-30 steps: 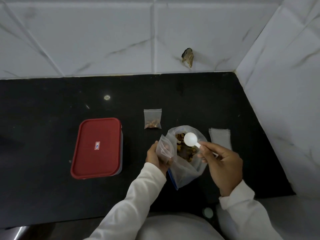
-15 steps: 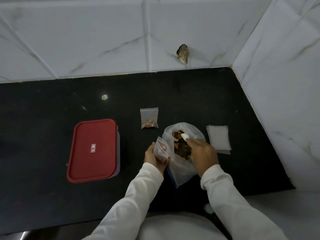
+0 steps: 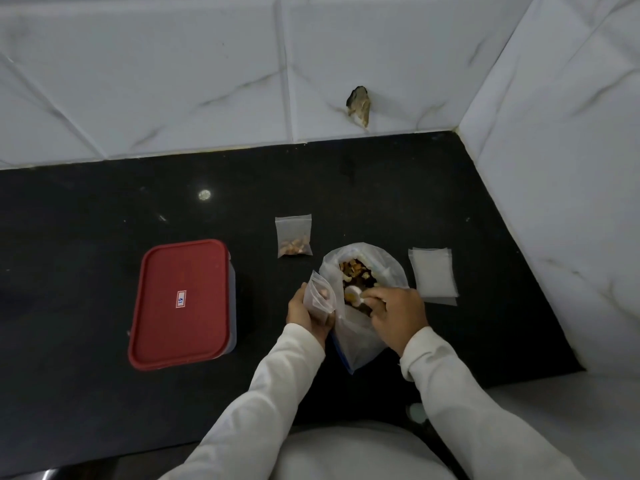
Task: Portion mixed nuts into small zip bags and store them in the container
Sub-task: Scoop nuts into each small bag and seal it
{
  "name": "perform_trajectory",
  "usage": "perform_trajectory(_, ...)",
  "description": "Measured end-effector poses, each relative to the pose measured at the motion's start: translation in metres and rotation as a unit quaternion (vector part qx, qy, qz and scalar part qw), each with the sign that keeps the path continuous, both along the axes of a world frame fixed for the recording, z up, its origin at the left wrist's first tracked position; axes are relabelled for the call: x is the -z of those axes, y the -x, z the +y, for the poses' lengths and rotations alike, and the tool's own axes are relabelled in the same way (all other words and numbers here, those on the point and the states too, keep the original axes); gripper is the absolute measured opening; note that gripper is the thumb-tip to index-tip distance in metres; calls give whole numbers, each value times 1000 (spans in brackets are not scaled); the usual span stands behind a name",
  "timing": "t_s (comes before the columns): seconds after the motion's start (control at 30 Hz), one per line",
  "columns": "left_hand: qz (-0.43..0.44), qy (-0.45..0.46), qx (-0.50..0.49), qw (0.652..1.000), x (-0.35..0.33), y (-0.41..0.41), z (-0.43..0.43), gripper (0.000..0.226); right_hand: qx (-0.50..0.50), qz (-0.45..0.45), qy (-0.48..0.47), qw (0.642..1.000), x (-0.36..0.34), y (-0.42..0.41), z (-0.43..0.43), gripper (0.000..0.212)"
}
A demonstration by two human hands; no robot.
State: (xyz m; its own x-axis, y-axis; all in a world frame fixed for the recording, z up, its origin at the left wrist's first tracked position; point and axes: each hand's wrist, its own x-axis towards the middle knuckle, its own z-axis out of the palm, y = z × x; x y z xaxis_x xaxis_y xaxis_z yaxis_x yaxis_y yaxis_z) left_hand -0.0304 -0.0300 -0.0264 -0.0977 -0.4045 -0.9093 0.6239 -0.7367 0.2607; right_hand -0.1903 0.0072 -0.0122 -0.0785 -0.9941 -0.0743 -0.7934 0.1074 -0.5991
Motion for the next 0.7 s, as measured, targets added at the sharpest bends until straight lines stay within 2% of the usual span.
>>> perform_trajectory(0.2,-5,17,-19,1000,-2,3,2,38,7,-44,-35,998,1,-13,-3,16)
perform_trajectory(0.27,-12,18,-4,1000,-4,1,0,38,27,-80,-89,993,2,-12,-6,16)
perform_trajectory(0.37,-2,-15,-7,1000,-5,-1,-1,35,91,-159,-199,963,-1,-4,-11,15)
perform_trajectory(0.43,9,-17,-18,1000,-7,-1,0,35,128,-205,-234,942,-4,-1,-13,15)
perform_trajectory(0.57,10,-16,-35,999,-7,1,3,37,212,-294,-217,907,-8,-1,-13,15)
perform_trajectory(0.7,-9,5,-43,999,-3,-1,2,41,250,-297,-189,902,-15,10,-6,15)
